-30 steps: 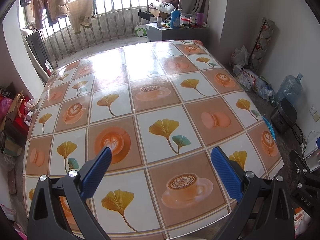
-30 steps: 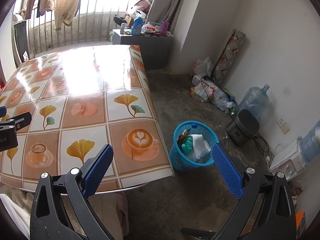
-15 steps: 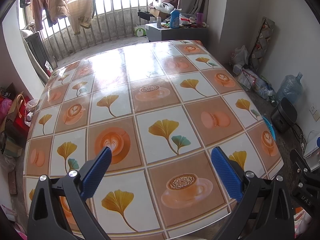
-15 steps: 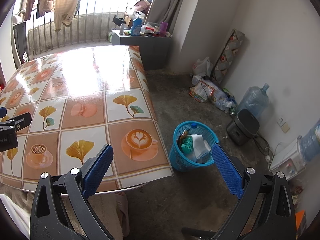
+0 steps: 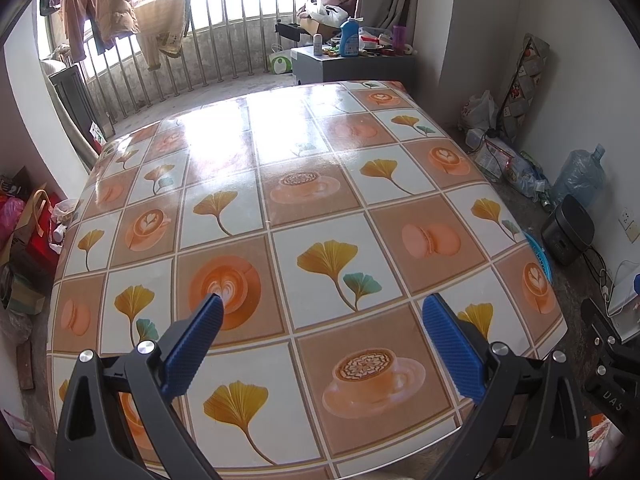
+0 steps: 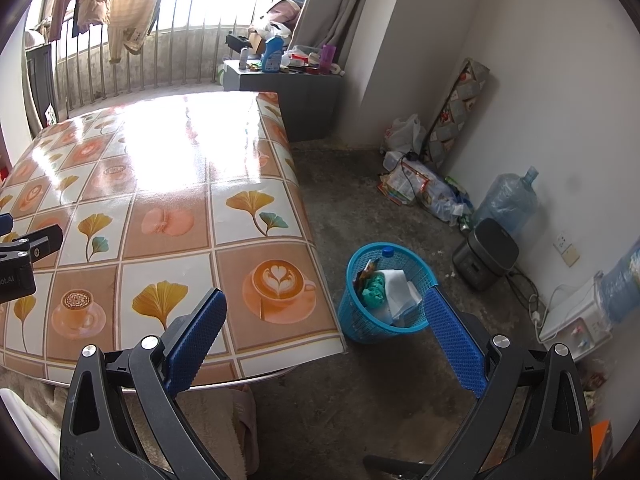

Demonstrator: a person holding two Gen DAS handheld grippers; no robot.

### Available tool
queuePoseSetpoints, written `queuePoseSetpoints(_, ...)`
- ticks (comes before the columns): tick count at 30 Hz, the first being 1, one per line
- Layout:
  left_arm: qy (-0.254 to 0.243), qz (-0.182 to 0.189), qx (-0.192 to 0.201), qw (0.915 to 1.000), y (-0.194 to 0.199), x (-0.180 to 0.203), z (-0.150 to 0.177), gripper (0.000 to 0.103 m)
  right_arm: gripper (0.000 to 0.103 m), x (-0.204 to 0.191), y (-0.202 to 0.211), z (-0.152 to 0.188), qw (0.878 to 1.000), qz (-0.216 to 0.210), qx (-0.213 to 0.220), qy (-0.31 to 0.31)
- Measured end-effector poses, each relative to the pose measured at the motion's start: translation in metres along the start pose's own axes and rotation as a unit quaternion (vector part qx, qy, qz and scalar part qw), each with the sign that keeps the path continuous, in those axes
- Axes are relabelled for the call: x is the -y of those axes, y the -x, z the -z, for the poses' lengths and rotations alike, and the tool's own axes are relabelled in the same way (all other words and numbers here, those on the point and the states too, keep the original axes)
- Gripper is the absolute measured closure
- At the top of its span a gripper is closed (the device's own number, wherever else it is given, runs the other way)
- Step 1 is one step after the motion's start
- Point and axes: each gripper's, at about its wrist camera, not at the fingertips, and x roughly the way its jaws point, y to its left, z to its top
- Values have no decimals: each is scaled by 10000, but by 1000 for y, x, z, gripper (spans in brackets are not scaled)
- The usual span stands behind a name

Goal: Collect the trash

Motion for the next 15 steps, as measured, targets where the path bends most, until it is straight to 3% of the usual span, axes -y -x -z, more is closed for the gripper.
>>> queuePoseSetpoints(15, -9, 29, -51, 10000, -2, -3, -1, 5, 8, 2, 1, 0, 10000, 1, -4, -11)
